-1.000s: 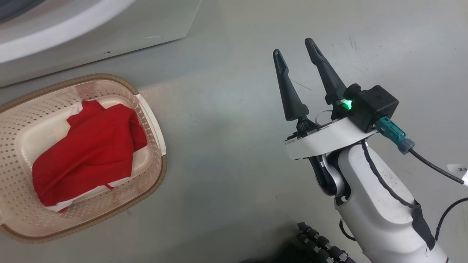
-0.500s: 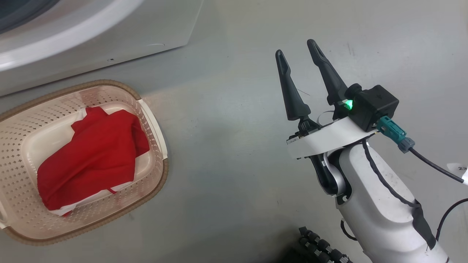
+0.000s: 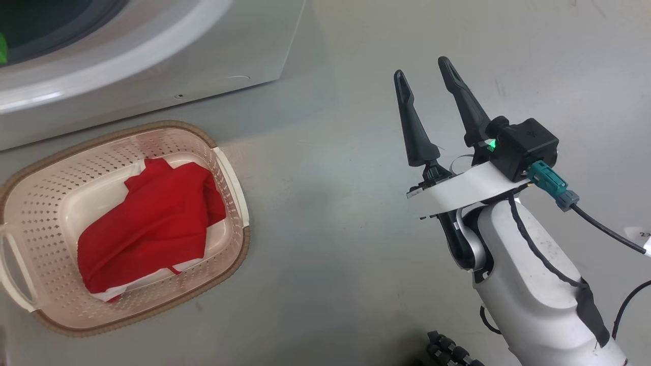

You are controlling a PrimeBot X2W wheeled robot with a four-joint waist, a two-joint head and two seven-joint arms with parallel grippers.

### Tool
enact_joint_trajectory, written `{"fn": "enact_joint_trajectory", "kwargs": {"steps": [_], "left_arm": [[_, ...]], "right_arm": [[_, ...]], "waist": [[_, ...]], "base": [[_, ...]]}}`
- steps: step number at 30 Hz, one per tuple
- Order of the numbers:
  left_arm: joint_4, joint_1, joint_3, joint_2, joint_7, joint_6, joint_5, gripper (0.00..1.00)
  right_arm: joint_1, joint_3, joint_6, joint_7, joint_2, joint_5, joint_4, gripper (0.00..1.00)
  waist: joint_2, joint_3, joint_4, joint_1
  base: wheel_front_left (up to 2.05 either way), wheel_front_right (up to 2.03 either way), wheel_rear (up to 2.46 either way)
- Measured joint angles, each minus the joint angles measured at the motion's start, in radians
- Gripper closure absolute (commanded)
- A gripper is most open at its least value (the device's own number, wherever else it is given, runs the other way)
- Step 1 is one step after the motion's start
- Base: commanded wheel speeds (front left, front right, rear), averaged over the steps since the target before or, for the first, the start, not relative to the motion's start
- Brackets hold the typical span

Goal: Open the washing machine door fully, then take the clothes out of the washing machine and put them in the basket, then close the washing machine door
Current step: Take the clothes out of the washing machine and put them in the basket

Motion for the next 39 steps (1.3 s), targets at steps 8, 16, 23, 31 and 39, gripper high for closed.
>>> {"fn": "enact_joint_trajectory", "kwargs": {"steps": [8, 16, 23, 31, 39], "left_arm": [[-0.025, 0.1, 0.025, -0.049, -0.122, 0.0, -0.032, 1.0], [-0.056, 0.216, 0.034, -0.09, -0.235, 0.005, -0.059, 1.0], [-0.108, 0.299, 0.034, -0.12, -0.332, 0.007, -0.059, 1.0], [-0.194, 0.397, 0.042, -0.147, -0.424, 0.009, -0.069, 1.0], [-0.304, 0.507, 0.047, -0.157, -0.445, 0.031, -0.066, 1.0]], "right_arm": [[0.026, -0.013, 0.001, 0.0, 0.0, -0.022, 0.026, 0.0], [0.045, -0.031, 0.004, 0.0, 0.0, -0.052, 0.051, 0.0], [0.085, -0.049, 0.012, 0.0, -0.001, -0.061, 0.073, 0.0], [0.133, -0.067, 0.022, 0.0, -0.001, -0.069, 0.099, 0.0], [0.184, -0.083, 0.038, 0.0, -0.001, -0.089, 0.125, 0.0]], "waist": [[0.0, -0.047, 0.034, 0.0], [0.0, -0.106, 0.071, 0.0], [0.0, -0.167, 0.102, 0.0], [0.0, -0.247, 0.132, 0.0], [0.0, -0.346, 0.151, -0.0001]], "base": [[0.0, 0.0, 0.0], [0.0, 0.0, 0.0], [0.0, 0.0, 0.0], [0.0, 0.0, 0.0], [0.0, 0.0, 0.0]]}}
